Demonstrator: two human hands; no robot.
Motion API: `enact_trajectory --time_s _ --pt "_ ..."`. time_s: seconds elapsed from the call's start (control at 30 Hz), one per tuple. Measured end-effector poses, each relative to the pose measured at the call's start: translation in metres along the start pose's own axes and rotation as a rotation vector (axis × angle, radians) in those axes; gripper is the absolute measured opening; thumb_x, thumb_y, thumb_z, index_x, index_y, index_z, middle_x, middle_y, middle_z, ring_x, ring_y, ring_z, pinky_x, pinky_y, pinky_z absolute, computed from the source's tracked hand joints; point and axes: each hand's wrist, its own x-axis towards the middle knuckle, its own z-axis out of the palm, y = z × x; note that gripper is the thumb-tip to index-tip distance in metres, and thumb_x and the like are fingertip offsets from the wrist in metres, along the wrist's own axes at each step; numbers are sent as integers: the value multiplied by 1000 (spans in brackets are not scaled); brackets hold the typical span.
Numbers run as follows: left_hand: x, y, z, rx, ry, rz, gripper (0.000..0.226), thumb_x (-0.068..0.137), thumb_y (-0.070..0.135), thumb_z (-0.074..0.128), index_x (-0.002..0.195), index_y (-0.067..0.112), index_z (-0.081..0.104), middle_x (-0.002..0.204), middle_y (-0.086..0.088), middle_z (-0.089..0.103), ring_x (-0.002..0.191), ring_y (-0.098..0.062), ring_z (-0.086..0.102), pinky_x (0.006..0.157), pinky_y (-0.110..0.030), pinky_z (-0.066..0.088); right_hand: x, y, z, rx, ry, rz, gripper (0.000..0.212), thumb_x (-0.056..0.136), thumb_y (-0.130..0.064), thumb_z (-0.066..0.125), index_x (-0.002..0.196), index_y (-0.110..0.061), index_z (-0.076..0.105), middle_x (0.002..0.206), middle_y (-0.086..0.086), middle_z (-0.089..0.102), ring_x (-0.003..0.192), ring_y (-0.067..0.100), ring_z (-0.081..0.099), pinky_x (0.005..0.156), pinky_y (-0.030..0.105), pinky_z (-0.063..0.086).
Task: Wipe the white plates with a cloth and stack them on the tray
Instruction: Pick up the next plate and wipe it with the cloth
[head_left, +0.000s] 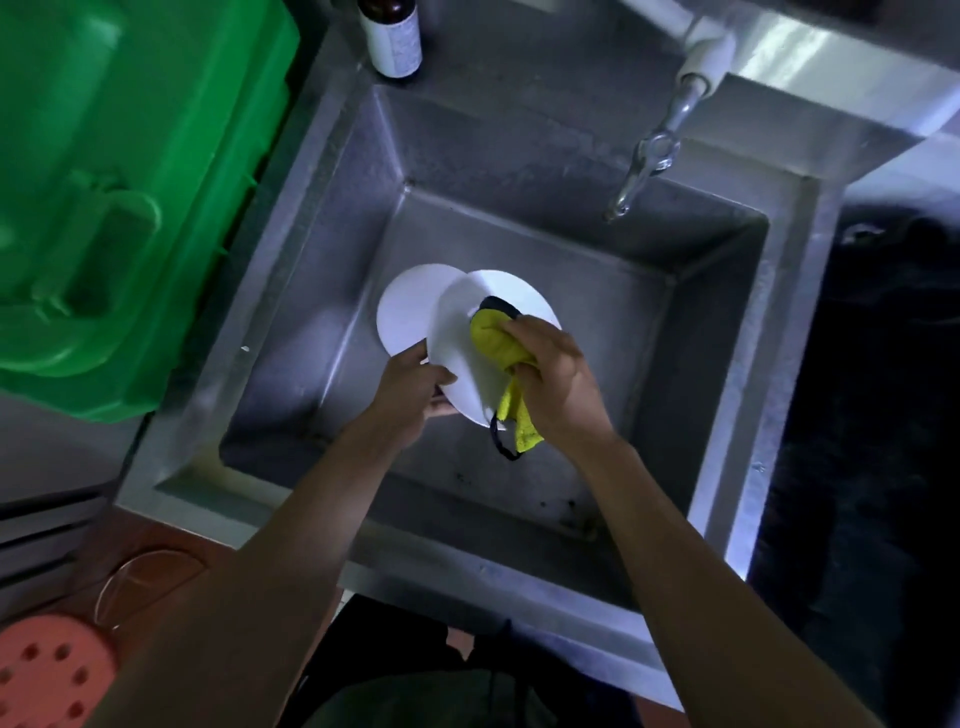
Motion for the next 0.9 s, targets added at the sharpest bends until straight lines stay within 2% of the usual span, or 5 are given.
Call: enact_trajectory --time_s 0.27,0.43,0.63,0.8,0.9 --pt "-48 28 26 -1 -126 106 45 81 -8 55 112 18 75 106 -13 75 93 -29 74 70 -40 60 -10 -23 -25 -111 12 -153 51 91 -8 50 141 -17 58 146 15 52 135 36 48 111 51 39" --pt "-55 40 34 -8 -159 164 44 77 -8 61 109 16 76 103 -16 76 90 -32 74 69 -38 59 -16 -18 -30 -229 -12 -222 54 96 -27 33 144 -17 53 153 10 46 142 36 40 112 52 35" --pt "-58 45 34 -18 -249 168 48 65 -5 63 110 8 74 101 -20 73 91 -35 73 72 -41 59 -28 -12 -33 -349 31 -365 48 98 -18 47 146 -19 52 157 6 42 147 33 34 112 51 35" --pt "-61 46 27 24 -350 163 46 71 -6 58 109 14 75 101 -16 72 93 -30 72 74 -42 60 -20 -26 -38 -413 -14 -427 52 100 -25 35 151 -26 42 164 0 27 153 28 22 119 51 25" --pt "-63 43 25 22 -347 141 45 75 -10 55 102 18 77 101 -14 73 93 -29 73 70 -40 60 -9 -37 -34 -437 28 -428 50 100 -23 40 150 -27 43 164 0 29 151 28 27 117 50 28"
